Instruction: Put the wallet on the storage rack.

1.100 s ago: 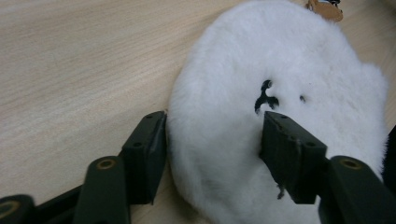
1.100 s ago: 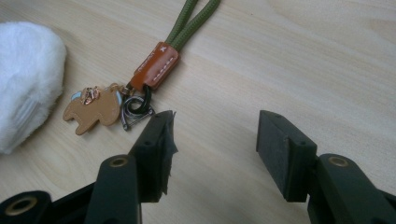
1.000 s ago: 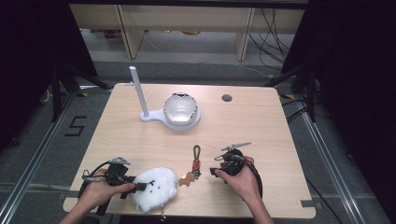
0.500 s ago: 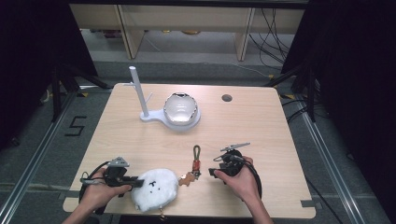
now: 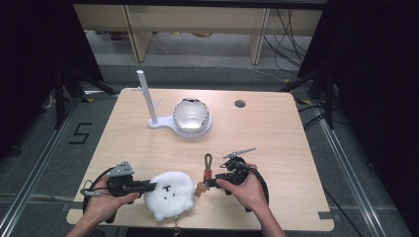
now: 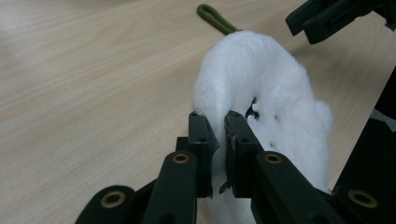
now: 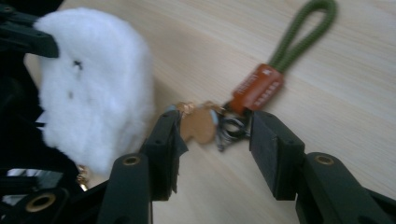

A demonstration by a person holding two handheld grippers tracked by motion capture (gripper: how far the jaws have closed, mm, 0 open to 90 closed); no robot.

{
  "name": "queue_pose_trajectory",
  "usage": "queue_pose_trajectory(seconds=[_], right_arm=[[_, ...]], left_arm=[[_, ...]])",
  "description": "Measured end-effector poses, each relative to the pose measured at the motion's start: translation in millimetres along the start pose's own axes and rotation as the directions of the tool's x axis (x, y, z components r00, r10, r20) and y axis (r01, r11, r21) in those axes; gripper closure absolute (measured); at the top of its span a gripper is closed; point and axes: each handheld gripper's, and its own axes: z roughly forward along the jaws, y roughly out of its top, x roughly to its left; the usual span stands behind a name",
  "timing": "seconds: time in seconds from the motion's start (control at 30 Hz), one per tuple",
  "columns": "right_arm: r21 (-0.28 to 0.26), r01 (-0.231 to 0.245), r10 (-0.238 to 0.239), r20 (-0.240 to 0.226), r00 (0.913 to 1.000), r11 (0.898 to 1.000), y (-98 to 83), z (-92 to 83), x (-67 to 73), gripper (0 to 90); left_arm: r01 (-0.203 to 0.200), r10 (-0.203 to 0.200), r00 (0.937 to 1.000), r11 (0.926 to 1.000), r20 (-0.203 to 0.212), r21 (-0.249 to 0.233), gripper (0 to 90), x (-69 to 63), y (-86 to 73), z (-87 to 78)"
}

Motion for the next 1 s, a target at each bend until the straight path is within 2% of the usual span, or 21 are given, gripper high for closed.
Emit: queue_pose_trajectory(seconds=[0.03,0.07,0.13,0.17,0.2,0.23,0.27,0.37,0.47,0.57,0.63,0.67,0.73,0.9,0.93,0.97,1.0], right_arm=[[-0.002,0.001,-0.001,-0.012,0.9999,1.0,1.3,1.1,1.6,53.9],[0.0,0.001,-0.001,-0.026,0.9997,1.0,2.1,1.9,3.0,53.6],[-0.001,0.007,-0.007,-0.038,0.9993,1.0,3.5,3.7,5.2,53.2],[-0.003,0.015,-0.015,-0.072,0.9973,1.0,5.9,5.6,8.2,52.3],[-0.011,0.024,-0.024,-0.085,0.9961,1.0,7.1,6.4,9.5,51.7],[-0.005,0.006,-0.007,-0.101,0.9948,1.0,8.1,6.0,12.7,51.0],[-0.016,0.019,-0.021,-0.105,0.9943,1.0,9.4,6.4,13.6,50.6],[-0.026,0.029,-0.032,-0.134,0.9904,0.999,13.4,6.2,18.1,49.2],[-0.041,0.025,-0.031,-0.143,0.9892,0.999,17.7,4.3,22.3,48.0],[-0.052,0.05,-0.058,-0.162,0.9851,0.997,22.8,3.7,24.8,47.4],[-0.049,0.05,-0.057,-0.154,0.9865,0.998,24.0,4.1,25.6,47.4],[-0.046,0.048,-0.054,-0.148,0.9876,0.998,25.1,4.3,26.6,47.4],[-0.047,0.062,-0.068,-0.137,0.9882,0.997,27.2,5.2,26.0,48.0],[-0.044,0.088,-0.094,-0.163,0.9821,0.995,30.4,6.8,24.6,61.8],[-0.044,0.088,-0.094,-0.163,0.9821,0.995,30.4,6.8,24.6,61.8],[-0.044,0.106,-0.112,-0.163,0.9803,0.993,31.1,5.6,23.4,69.8],[-0.043,0.103,-0.109,-0.173,0.9789,0.994,31.3,4.3,23.6,72.1]], left_arm=[[-0.015,0.015,0.9998,0.9997,0.01,-0.018,82.1,-1.8,2.7,1.2],[-0.029,0.029,0.9996,0.9995,0.006,-0.016,82.2,-2.8,4.8,0.6],[-0.035,0.035,0.9994,0.9993,-0.003,-0.016,82.2,-4.4,6.5,0.8],[-0.044,0.045,0.9989,0.9984,0.015,-0.035,82.2,-5.6,9.7,1.7],[-0.046,0.047,0.9989,0.9981,0.011,-0.04,82.2,-7.1,11.6,1.8],[-0.048,0.049,0.9986,0.9979,0.018,-0.044,82.2,-7.6,13.5,1.7],[-0.055,0.055,0.9984,0.9974,0.009,-0.046,82.2,-8.6,15.2,1.7],[-0.07,0.071,0.9972,0.9962,0.022,-0.053,82.2,-9.9,20.0,3.0],[-0.078,0.079,0.9967,0.9953,0.019,-0.057,82.2,-12.7,25.4,4.9],[-0.084,0.087,0.9957,0.9929,0.032,-0.084,82.2,-15.5,30.7,6.5],[-0.088,0.09,0.9957,0.9921,0.022,-0.089,82.2,-17.2,32.9,6.1],[-0.091,0.095,0.9947,0.9912,0.039,-0.096,82.2,-17.7,34.9,6.5],[-0.098,0.103,0.994,0.9896,0.037,-0.105,82.2,-19.5,38.4,5.5],[-0.119,0.123,0.9919,0.9861,0.029,-0.116,82.1,-22.2,43.2,5.3],[-0.119,0.123,0.9919,0.9861,0.029,-0.116,82.0,-22.2,43.2,5.3],[-0.121,0.124,0.9921,0.9858,0.019,-0.117,82.0,-22.5,43.3,4.7],[-0.122,0.125,0.992,0.9854,0.018,-0.119,81.8,-22.0,43.3,4.7]])
